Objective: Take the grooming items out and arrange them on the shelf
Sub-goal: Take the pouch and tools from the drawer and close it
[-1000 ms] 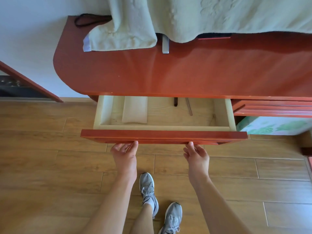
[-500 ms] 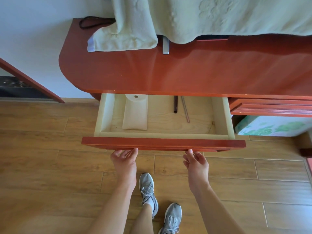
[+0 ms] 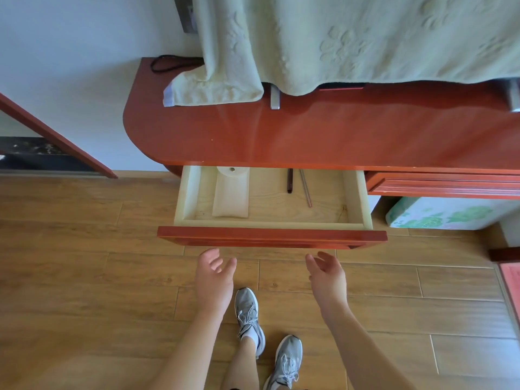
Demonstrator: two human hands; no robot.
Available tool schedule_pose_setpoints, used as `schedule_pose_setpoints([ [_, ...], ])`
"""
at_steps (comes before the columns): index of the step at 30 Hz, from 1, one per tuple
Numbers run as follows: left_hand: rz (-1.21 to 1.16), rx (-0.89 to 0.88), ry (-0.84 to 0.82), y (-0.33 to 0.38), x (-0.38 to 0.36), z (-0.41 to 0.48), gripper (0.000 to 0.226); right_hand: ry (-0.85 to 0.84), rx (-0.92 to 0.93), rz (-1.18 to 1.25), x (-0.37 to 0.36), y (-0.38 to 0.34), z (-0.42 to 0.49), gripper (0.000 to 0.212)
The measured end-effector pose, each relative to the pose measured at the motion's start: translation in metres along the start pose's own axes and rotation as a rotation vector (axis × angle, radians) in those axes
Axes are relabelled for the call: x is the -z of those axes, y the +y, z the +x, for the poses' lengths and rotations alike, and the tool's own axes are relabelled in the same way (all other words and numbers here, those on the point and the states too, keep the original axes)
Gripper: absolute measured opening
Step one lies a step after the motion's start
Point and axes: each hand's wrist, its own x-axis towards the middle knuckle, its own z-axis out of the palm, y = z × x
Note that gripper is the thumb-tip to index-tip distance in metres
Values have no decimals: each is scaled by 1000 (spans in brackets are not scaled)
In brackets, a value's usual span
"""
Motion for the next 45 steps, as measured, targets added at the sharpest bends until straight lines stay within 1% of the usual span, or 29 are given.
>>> schedule_pose_setpoints([
  [3,319,-242,-52,17,14,-17,33,-27,145,-183,12,-12,-19,39],
  [6,506,-400,-89,40,26,-30,34,-52,274,-332,23,-25,-37,42],
  [9,581,-504,-92,58,33,-33,35,-38,420,-525,36,-39,-50,46],
  [12,661,-583,-93,75,37,-34,38,-22,578,-666,44,-56,-59,47],
  [16,758,-662,-99,96,40,-29,43,-23,703,-798,50,-81,-61,46],
  [22,831,-675,-131,124,41,-3,47,-28,775,-869,45,-122,-48,44],
  [26,857,-659,-137,140,36,26,48,-30,832,-939,33,-152,-22,42],
  [28,873,-648,-155,143,31,42,49,-23,860,-953,25,-168,-5,38],
  [29,882,-633,-170,143,28,50,49,-17,878,-957,20,-176,4,37],
  [32,906,-548,-219,139,19,76,52,-3,922,-989,5,-196,32,42],
  [37,936,-403,-270,132,0,113,58,11,921,-1072,-16,-212,70,45],
  [42,958,-267,-261,124,-16,134,70,10,923,-1083,-20,-210,85,46],
  [45,971,-229,-227,120,-21,136,69,9,933,-1071,-20,-209,87,44],
])
